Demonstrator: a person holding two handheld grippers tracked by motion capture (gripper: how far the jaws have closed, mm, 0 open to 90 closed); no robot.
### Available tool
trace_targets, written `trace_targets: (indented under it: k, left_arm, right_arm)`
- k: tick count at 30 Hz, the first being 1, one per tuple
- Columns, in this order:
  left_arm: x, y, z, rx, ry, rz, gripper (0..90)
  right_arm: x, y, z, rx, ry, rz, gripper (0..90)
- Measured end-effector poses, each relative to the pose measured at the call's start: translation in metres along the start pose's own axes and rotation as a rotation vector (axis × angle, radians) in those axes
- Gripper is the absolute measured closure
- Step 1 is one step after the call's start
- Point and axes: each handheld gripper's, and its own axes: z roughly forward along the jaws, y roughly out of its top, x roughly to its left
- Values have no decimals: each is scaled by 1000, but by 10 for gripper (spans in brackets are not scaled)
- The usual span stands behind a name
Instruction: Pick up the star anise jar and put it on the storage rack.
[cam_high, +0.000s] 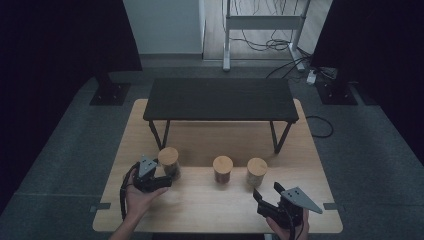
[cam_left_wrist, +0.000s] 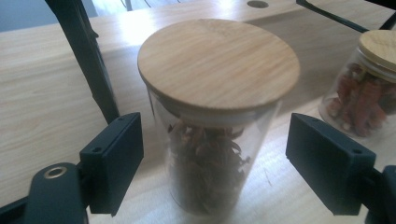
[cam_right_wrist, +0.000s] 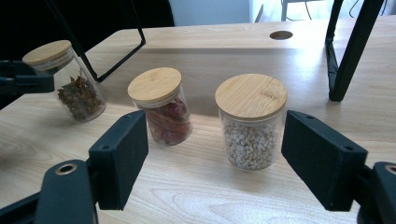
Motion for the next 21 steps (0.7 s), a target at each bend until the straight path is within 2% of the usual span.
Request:
trace_targets:
  k: [7, 16, 21]
  left_arm:
    - [-3, 1, 11, -13, 32, 6, 179]
    - [-3, 1, 24, -12, 29, -6, 199]
    - [-2, 0, 28, -16, 14, -10, 251]
  right_arm:
    - [-1, -1, 1, 5, -1, 1, 233]
    - [-2, -2, 2, 16, -5, -5, 234]
    - [-1, -2, 2, 19, -6, -7, 234]
